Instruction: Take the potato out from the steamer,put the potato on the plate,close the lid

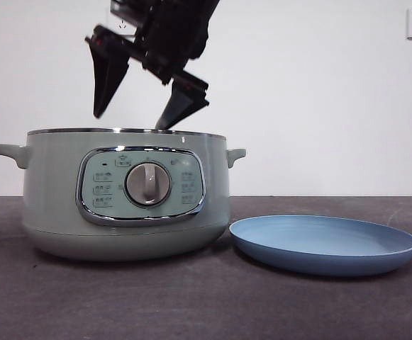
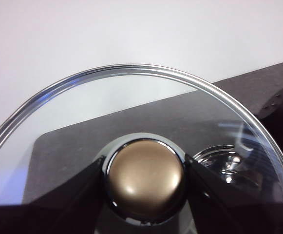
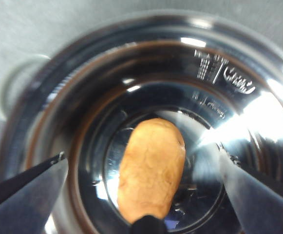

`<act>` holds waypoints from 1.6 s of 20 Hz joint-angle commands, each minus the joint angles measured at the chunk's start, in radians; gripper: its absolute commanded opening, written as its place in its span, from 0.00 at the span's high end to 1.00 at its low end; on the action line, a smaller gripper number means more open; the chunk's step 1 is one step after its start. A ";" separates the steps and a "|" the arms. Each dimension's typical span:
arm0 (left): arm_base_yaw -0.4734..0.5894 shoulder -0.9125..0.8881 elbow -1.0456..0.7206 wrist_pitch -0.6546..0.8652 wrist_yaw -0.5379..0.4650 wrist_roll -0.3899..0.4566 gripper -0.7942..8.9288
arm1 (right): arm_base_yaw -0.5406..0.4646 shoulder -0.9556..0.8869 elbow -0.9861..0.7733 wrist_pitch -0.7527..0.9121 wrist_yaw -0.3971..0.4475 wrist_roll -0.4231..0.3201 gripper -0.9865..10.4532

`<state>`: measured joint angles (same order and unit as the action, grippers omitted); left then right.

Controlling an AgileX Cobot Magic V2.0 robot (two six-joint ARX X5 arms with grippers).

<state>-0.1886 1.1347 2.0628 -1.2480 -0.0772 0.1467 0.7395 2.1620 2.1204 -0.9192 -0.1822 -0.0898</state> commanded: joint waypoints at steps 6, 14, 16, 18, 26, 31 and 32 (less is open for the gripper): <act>0.000 -0.005 0.013 0.050 0.034 0.004 0.93 | 0.019 0.078 0.005 0.006 0.006 -0.005 0.39; 0.000 -0.005 0.013 0.049 0.034 0.004 0.93 | 0.035 0.147 0.005 -0.004 0.068 -0.009 0.78; 0.000 0.004 0.013 0.050 0.034 0.004 0.93 | 0.045 0.132 0.027 -0.004 0.115 -0.032 0.92; 0.000 0.027 0.013 0.056 0.034 0.004 0.93 | 0.045 0.084 0.071 -0.029 0.136 -0.035 0.92; 0.000 0.146 0.013 0.142 0.243 0.004 0.93 | -0.171 -0.206 0.178 -0.375 0.136 -0.036 0.92; -0.002 0.233 0.013 0.175 0.381 0.004 0.93 | -0.333 -0.271 0.178 -0.456 0.129 0.056 0.92; -0.002 0.251 0.013 0.177 0.404 0.004 0.93 | -0.355 -0.271 0.177 -0.456 0.128 0.066 0.92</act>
<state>-0.1890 1.3949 2.0628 -1.1240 0.3122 0.1463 0.3801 1.8786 2.3035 -1.3613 -0.0509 -0.0475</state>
